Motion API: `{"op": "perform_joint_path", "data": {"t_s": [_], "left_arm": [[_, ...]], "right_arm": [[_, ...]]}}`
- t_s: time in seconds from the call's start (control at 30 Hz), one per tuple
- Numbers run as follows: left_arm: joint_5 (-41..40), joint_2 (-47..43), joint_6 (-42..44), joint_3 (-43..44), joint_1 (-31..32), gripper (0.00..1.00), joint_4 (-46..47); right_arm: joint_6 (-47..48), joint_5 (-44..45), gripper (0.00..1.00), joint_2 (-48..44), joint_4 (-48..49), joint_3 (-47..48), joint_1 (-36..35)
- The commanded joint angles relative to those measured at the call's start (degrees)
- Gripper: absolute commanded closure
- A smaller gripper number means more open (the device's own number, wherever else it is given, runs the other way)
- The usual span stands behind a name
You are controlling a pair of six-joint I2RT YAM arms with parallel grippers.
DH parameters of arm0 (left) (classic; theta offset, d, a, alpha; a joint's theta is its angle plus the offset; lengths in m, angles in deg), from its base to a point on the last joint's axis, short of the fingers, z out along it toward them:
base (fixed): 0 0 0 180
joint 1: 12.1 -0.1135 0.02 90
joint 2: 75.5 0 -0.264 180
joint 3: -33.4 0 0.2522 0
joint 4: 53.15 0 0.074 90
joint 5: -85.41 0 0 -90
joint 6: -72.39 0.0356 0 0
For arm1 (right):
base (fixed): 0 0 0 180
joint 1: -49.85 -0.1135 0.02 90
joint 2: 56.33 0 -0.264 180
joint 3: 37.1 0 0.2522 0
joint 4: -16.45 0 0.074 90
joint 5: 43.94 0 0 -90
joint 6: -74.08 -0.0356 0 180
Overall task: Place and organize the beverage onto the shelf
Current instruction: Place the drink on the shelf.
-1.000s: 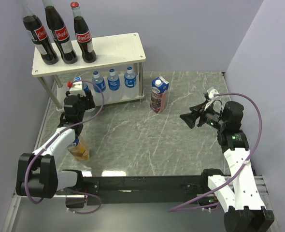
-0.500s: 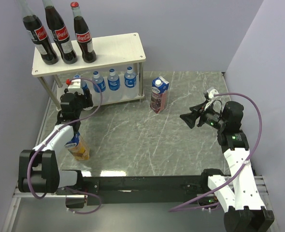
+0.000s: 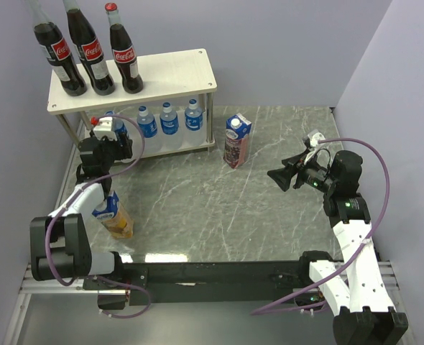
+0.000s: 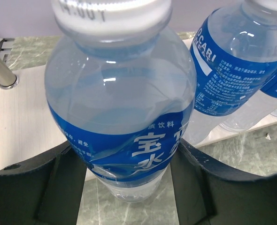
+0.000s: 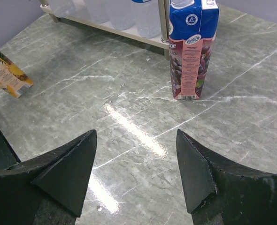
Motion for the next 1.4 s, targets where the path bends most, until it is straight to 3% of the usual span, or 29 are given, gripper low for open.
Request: {"op": "perform_joint_path", "data": {"t_s": [0.0, 0.57, 1.37], "left_arm": [[5.5, -0.8, 0.9, 4.9, -1.2, 1.00, 14.3], [10.8, 5.6, 1.5, 5.5, -3.0, 1.00, 22.6], [14.0, 12.2, 4.3, 8.2, -3.0, 1.00, 24.0]], "right_arm": [[-0.1, -0.8, 0.25, -0.6, 2.3, 0.7, 0.7], [-0.1, -1.2, 0.25, -0.3, 2.1, 0.7, 0.7], [0.2, -1.3, 0.25, 0.4, 2.1, 0.7, 0.7]]}}
